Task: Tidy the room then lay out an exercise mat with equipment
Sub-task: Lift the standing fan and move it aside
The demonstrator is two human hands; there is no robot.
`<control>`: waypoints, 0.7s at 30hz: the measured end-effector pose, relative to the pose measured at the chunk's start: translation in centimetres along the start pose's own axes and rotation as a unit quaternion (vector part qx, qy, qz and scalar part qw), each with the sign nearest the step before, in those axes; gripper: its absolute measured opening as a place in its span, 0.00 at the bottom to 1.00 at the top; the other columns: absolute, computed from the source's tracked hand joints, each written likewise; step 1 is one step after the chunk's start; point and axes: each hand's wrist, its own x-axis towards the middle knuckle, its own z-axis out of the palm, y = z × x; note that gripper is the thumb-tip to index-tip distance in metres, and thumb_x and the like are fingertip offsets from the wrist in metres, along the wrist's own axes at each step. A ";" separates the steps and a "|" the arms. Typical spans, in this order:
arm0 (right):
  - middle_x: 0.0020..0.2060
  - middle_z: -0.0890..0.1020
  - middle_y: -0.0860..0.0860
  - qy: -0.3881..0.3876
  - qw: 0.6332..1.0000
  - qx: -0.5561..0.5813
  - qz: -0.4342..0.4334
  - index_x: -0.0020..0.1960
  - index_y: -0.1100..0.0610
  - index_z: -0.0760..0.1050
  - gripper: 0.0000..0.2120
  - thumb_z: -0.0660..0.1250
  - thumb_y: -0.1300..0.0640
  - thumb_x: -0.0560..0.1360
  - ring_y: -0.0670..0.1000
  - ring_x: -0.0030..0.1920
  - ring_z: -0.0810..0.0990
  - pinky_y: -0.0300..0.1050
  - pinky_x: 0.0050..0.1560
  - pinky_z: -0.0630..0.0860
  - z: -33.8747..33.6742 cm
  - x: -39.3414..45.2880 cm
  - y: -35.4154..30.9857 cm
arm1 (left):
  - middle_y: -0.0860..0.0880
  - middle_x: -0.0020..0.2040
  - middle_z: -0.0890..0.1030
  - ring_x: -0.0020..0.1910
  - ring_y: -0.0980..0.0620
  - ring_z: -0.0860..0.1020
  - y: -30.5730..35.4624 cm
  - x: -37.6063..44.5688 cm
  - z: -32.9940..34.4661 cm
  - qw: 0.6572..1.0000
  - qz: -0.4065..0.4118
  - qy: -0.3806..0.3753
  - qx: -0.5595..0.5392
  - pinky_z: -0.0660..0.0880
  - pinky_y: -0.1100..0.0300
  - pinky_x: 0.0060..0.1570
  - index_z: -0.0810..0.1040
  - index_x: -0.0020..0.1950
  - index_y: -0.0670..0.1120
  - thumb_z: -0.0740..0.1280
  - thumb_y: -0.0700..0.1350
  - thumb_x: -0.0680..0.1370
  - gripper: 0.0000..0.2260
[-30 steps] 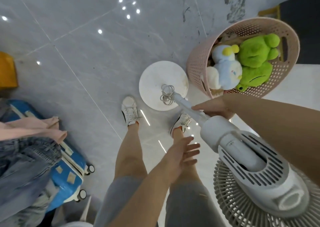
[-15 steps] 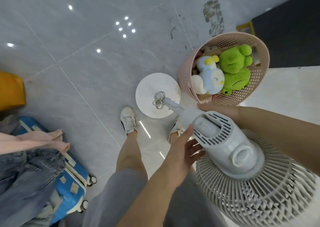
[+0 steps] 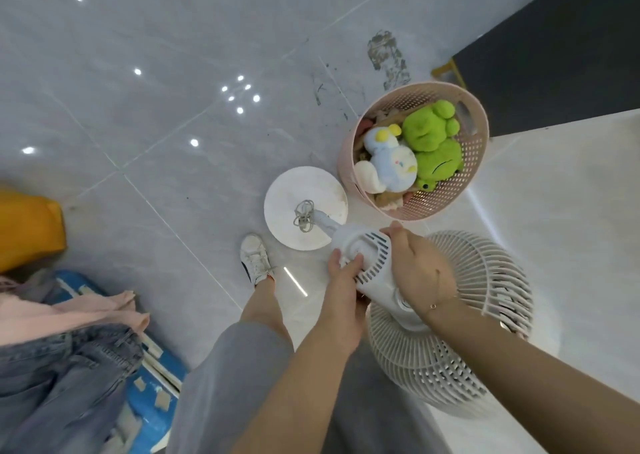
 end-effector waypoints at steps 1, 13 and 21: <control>0.56 0.81 0.55 0.004 1.000 -0.010 -0.009 0.59 0.54 0.77 0.23 0.46 0.47 0.82 0.57 0.58 0.76 0.47 0.56 0.69 0.1 -0.1 -0.5 | 0.43 0.57 0.82 0.52 0.46 0.81 0.5 0.0 -0.2 1.000 0.003 0.003 0.000 0.79 0.50 0.52 0.63 0.73 0.52 0.61 0.40 0.80 0.23; 0.48 0.81 0.60 0.060 0.997 -0.027 -0.032 0.49 0.63 0.79 0.24 0.48 0.50 0.81 0.56 0.43 0.73 0.45 0.42 0.64 0.3 3.0 -8.5 | 0.41 0.40 0.82 0.43 0.43 0.80 8.6 -1.2 0.6 0.998 0.006 0.054 0.028 0.79 0.48 0.52 0.77 0.57 0.39 0.62 0.42 0.78 0.11; 0.47 0.84 0.52 0.083 0.965 0.249 0.005 0.46 0.58 0.83 0.20 0.53 0.53 0.78 0.52 0.51 0.79 0.43 0.53 0.71 -0.2 1.2 -6.3 | 0.46 0.61 0.80 0.60 0.47 0.79 5.1 -4.8 0.5 0.977 0.130 0.003 0.168 0.75 0.47 0.62 0.72 0.68 0.49 0.74 0.52 0.69 0.29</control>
